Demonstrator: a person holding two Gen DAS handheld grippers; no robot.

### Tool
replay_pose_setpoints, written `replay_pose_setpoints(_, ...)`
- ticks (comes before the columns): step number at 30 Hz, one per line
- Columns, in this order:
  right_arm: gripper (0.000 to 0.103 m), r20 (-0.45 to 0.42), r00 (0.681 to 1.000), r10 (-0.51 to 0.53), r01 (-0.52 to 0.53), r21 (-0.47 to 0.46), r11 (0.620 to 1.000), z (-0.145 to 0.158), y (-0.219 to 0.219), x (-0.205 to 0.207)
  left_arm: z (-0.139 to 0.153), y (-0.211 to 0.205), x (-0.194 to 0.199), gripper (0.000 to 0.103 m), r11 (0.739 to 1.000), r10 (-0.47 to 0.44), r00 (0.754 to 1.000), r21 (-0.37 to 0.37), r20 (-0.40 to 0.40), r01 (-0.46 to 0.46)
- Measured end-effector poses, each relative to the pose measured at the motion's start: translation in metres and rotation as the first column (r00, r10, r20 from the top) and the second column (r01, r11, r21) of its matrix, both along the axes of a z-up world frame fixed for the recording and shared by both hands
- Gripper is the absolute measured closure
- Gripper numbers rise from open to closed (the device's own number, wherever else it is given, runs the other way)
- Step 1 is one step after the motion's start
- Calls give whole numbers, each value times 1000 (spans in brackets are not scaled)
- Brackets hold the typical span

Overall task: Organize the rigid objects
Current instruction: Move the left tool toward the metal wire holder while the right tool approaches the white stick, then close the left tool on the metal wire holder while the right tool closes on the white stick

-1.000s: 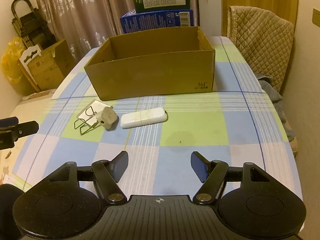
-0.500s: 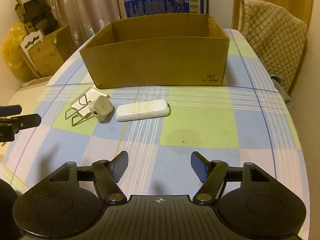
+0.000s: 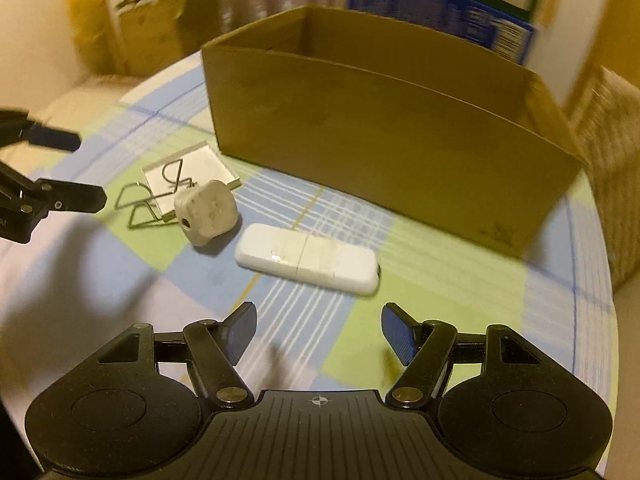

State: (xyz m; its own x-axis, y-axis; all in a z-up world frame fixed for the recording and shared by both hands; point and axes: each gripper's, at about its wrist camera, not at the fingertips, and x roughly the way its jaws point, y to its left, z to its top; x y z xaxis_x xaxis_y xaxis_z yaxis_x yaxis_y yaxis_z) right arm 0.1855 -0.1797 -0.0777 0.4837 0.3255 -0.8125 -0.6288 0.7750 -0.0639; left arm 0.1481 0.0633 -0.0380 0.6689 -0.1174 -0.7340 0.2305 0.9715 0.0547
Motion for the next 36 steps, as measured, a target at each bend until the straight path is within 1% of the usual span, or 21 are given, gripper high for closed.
replay_pose_setpoints(3, 37, 31, 995, 96, -93, -69, 993, -13, 12, 11, -13, -1, 9, 16, 1000, -16, 1000, 5, -13, 16)
replay_pose_setpoints(5, 37, 46, 985, 167, -162, -108, 981, -23, 18, 17, -20, -3, 13, 16, 1000, -27, 1000, 8, -16, 27)
replay_pose_setpoints(7, 37, 57, 975, 217, -207, -138, 969, -33, 23, 21, -28, -3, 18, 16, 999, -33, 999, 11, -21, 33)
replay_pose_setpoints(8, 37, 60, 971, 231, -220, -149, 964, -37, 25, 24, -32, -3, 20, 16, 999, -35, 999, 10, -21, 35)
replay_pose_setpoints(10, 37, 89, 966, 244, -231, -133, 964, -40, 25, 29, -36, -2, 23, 16, 999, -35, 999, 6, -29, 35)
replay_pose_setpoints(15, 37, 96, 975, 200, -195, -52, 979, -45, 26, 48, -44, 3, 26, 16, 999, -35, 998, -14, -49, 34)
replay_pose_setpoints(18, 37, 90, 976, 197, -196, -24, 980, -45, 32, 57, -45, 8, 27, 16, 999, -19, 998, -39, -57, 17)
replay_pose_setpoints(20, 37, 62, 982, 181, -182, 6, 983, -44, 33, 64, -46, 9, 28, 16, 999, -12, 998, -49, -56, 9)
replay_pose_setpoints(22, 37, -5, 993, 120, -119, 49, 992, -44, 30, 74, -46, 11, 29, 16, 998, -5, 998, -64, -58, 1)
replay_pose_setpoints(23, 37, -23, 995, 102, -100, 59, 993, -44, 30, 75, -46, 11, 29, 16, 998, -2, 998, -68, -56, -2)
replay_pose_setpoints(26, 37, -25, 996, 82, -80, 68, 994, -43, 27, 69, -47, 10, 30, 17, 999, -5, 999, -50, -51, 2)
replay_pose_setpoints(28, 43, -26, 997, 71, -69, 74, 995, -42, 24, 61, -49, 9, 30, 18, 999, -5, 998, -48, -59, 2)
replay_pose_setpoints(30, 63, -21, 999, 48, -46, 79, 996, -39, 20, 52, -49, 9, 30, 20, 998, -5, 998, -59, -60, 2)
replay_pose_setpoints(31, 65, -26, 999, 37, -35, 81, 996, -38, 17, 48, -49, 9, 30, 22, 998, -5, 998, -58, -57, 1)
replay_pose_setpoints(33, 66, -37, 999, 4, -1, 84, 996, -37, 12, 40, -49, 8, 30, 25, 999, -7, 999, -54, -51, 4)
replay_pose_setpoints(36, 66, -53, 998, -39, 43, 91, 995, -36, 6, 27, -50, 7, 29, 33, 998, -21, 999, -56, -50, 19)
